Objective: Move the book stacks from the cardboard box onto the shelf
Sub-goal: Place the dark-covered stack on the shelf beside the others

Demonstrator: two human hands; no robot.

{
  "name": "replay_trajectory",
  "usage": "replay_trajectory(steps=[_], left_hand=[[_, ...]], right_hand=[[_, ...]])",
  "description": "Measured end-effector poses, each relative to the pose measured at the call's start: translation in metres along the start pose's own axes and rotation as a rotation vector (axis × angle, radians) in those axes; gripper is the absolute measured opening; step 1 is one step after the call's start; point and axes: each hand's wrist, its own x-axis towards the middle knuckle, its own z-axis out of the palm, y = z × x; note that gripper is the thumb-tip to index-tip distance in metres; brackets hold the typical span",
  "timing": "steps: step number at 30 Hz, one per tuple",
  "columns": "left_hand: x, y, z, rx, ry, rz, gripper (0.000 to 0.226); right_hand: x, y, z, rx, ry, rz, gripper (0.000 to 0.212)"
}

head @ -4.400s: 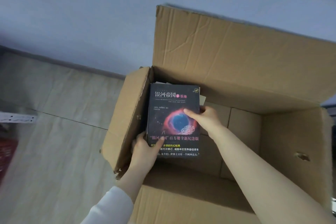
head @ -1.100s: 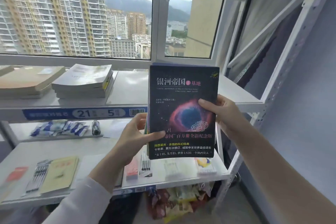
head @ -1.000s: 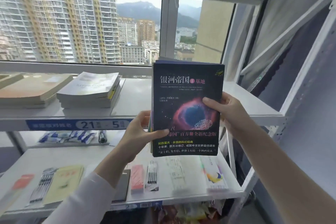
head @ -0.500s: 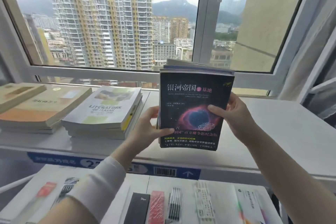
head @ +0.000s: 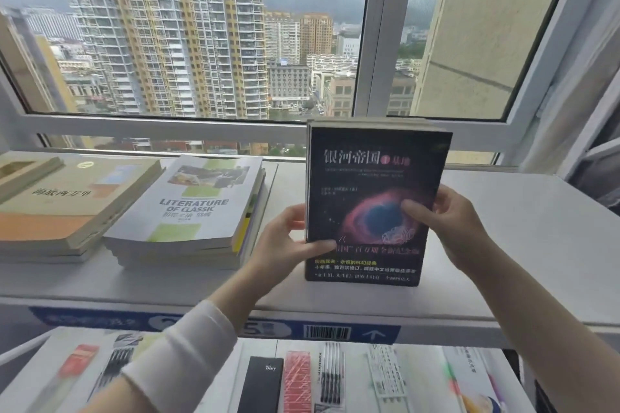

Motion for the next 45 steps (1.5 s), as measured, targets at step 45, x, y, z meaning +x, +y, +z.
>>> replay_trajectory(steps=[45], left_hand=[[0.049,0.040,-0.029,0.018,-0.088,-0.886,0.035]], right_hand=[[0.085,0.022,0.043,-0.407,-0.219,0.727,0.042]])
